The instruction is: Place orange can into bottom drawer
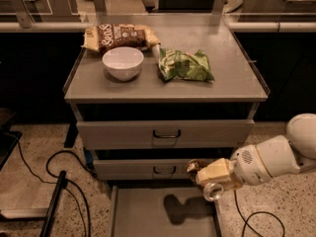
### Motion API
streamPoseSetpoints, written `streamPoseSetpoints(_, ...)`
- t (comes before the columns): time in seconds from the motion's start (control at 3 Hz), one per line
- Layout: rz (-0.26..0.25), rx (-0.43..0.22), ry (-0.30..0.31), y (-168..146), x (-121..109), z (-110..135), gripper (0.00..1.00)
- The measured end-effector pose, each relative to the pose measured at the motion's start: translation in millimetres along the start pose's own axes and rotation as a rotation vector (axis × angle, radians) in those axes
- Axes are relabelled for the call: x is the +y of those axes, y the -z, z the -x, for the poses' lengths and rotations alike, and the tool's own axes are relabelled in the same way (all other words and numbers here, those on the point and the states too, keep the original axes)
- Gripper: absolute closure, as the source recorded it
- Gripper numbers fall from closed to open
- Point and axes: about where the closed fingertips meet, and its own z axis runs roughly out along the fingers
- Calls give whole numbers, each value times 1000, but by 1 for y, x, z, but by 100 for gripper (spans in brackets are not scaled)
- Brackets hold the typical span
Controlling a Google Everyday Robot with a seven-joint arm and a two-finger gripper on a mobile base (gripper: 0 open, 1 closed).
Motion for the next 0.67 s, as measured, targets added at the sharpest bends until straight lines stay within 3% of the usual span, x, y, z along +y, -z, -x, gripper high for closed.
streamPoseSetpoints(0.33,17,-54,-41,-24,-41,25,100)
streamPoseSetpoints(0.67,17,-54,-42,-25,-41,25,100)
